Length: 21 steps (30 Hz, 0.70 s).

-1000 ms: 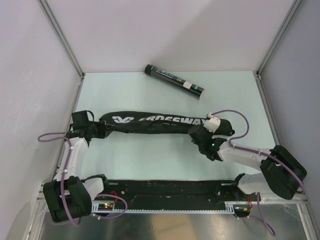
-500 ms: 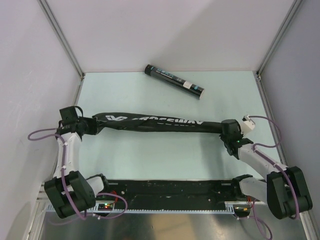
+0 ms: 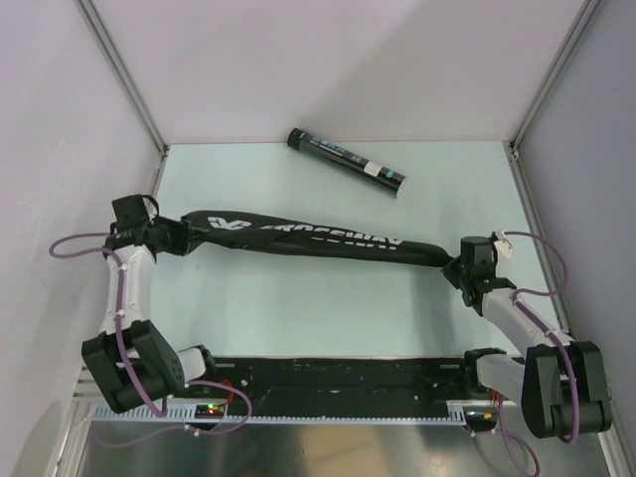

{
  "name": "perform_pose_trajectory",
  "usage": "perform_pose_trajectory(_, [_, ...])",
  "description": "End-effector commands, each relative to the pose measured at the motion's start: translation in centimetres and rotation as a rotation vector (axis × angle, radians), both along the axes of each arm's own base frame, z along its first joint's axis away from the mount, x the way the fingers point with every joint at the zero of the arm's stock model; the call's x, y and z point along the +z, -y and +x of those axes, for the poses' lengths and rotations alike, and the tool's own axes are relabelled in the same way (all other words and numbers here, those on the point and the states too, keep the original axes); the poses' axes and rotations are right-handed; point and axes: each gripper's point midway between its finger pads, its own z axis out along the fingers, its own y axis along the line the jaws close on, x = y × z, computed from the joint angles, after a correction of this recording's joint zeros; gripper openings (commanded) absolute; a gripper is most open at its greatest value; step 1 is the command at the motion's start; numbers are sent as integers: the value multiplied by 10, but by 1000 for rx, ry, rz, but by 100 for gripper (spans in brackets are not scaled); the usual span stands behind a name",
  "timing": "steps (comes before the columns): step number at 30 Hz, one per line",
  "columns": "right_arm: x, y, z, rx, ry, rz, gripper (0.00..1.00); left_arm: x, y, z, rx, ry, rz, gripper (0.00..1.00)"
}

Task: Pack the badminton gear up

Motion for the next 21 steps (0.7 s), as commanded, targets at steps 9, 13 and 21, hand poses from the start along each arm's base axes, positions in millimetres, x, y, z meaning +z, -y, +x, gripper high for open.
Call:
perform_pose_trajectory(9, [29,-39,4,273,113,35,12,47,-51,59,-188,229,347,0])
perform_pose_trajectory(13, [38,-81,-14,493,105,94,26,55,-50,84,-269,273,339,0])
perform_pose_trajectory(21, [89,-110,-36,648,229,195,62,58,-76,134,-276,269,400,26])
